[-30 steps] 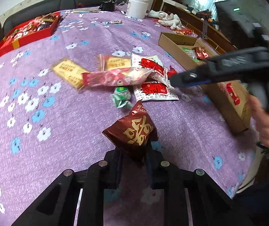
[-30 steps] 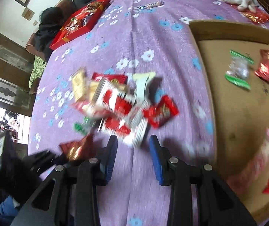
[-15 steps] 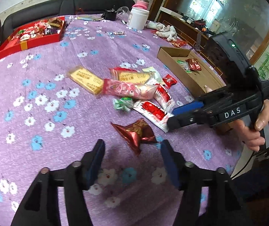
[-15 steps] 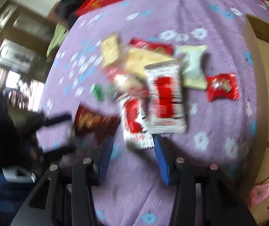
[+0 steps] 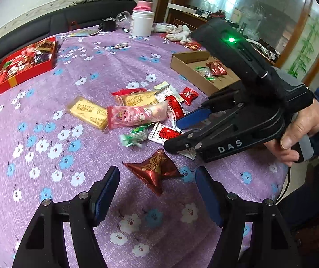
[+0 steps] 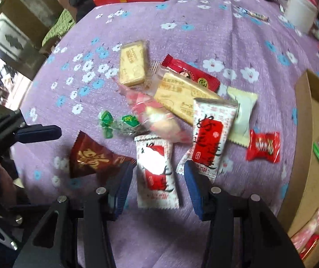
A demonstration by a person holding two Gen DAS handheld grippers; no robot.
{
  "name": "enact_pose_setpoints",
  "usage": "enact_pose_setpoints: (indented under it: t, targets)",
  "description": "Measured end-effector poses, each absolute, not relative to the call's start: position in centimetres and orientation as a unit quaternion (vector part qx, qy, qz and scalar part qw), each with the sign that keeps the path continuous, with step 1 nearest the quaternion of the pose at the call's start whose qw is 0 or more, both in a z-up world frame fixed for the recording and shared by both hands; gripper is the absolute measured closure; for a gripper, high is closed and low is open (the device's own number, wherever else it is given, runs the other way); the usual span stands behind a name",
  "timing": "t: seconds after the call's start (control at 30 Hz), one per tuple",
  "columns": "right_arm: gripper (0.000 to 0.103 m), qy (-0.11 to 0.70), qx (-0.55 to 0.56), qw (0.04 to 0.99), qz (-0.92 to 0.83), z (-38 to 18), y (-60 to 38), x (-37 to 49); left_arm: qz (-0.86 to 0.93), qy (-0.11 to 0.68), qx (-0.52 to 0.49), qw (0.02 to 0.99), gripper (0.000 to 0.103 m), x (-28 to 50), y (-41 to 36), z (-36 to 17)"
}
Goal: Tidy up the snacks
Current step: 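Grasp the white and red packet with the right gripper while left holds candy, then carry the dark red foil candy and white-red packet over the cardboard box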
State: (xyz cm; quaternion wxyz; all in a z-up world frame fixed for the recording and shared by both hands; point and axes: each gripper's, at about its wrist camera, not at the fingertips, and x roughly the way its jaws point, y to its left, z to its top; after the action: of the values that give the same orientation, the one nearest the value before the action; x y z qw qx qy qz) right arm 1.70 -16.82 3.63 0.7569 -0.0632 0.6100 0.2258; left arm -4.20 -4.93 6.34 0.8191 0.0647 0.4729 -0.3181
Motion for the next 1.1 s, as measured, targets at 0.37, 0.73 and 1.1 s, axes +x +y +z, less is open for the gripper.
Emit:
enact_pose_setpoints:
  t: [0.37, 0.73, 1.1]
  targets:
    - [0.085, 0.630, -0.034, 0.751, 0.193, 3.3, -19.7, -0.3, -0.329, 0.495, 0.084, 0.800, 0.021, -1.8, -7.5, 5.0]
    - [0.086, 0.618, 0.033, 0.767, 0.169, 3.3, -21.6, -1.7, -0.262, 0.516, 0.051, 0.814, 0.063, -1.8, -8.8, 2.5]
    - [0.086, 0.601, 0.065, 0.775, 0.182, 5.0, -24.0, -2.0, -0.250, 0.504, 0.014, 0.827, 0.063, -1.7, -8.1, 4.4]
